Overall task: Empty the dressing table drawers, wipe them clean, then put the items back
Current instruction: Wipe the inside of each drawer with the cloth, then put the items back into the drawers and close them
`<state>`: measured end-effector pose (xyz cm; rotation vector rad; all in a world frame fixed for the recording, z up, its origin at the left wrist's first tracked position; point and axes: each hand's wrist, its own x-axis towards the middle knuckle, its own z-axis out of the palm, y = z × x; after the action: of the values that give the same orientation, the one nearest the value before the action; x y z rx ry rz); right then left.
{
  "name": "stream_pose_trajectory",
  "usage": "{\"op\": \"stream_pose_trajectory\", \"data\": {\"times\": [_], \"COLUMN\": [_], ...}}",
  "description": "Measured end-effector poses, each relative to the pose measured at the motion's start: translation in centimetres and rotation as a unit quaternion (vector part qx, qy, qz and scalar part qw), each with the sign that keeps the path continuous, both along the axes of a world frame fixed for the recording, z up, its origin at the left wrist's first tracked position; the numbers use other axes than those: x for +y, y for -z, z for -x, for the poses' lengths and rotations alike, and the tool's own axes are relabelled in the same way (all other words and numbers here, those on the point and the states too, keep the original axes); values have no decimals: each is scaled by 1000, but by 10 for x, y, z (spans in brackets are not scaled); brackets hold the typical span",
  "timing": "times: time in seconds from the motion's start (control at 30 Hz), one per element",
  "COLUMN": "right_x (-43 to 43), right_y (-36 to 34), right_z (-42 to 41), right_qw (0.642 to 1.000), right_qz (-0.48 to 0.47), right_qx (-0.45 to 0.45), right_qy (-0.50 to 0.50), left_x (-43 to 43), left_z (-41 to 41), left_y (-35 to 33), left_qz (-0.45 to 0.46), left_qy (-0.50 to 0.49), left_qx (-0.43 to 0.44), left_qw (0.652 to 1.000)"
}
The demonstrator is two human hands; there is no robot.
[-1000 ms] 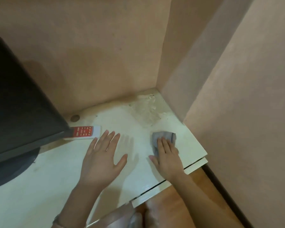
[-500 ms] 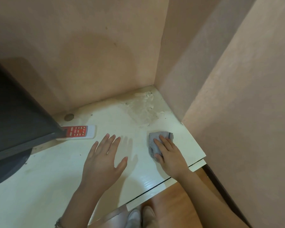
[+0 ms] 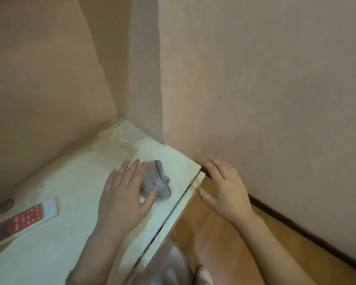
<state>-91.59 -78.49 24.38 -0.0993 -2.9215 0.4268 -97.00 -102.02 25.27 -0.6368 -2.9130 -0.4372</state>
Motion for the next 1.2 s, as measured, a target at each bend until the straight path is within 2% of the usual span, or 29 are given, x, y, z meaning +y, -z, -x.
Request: {"op": "stream_pose_trajectory", "data": {"times": [0.2, 0.43, 0.67, 0.87, 1.0, 1.2], "right_x": [74, 148, 191, 196, 194, 207], "right_y": [-28, -60, -87, -93, -90, -77], "right_z": [-99, -272, -474, -634, -708, -785], "right_qw": [978, 902, 811, 711, 640, 553], "right_qz": [-11, -40, -47, -38, -35, -41], "right_qx": [47, 80, 64, 59, 54, 51], "right_qy": [202, 423, 580, 699, 766, 831], "left_x": [104, 248, 371, 450, 493, 559], "left_z": [-13, -107, -285, -437, -519, -611], "left_y": [-26, -58, -68, -75, -84, -80], "left_qz": [15, -9, -59, -75, -76, -57], "left_qy": [179, 369, 509, 633, 698, 770], "left_qx": [29, 68, 77, 71, 84, 81], "left_qw": [983, 927, 856, 767, 707, 631]}}
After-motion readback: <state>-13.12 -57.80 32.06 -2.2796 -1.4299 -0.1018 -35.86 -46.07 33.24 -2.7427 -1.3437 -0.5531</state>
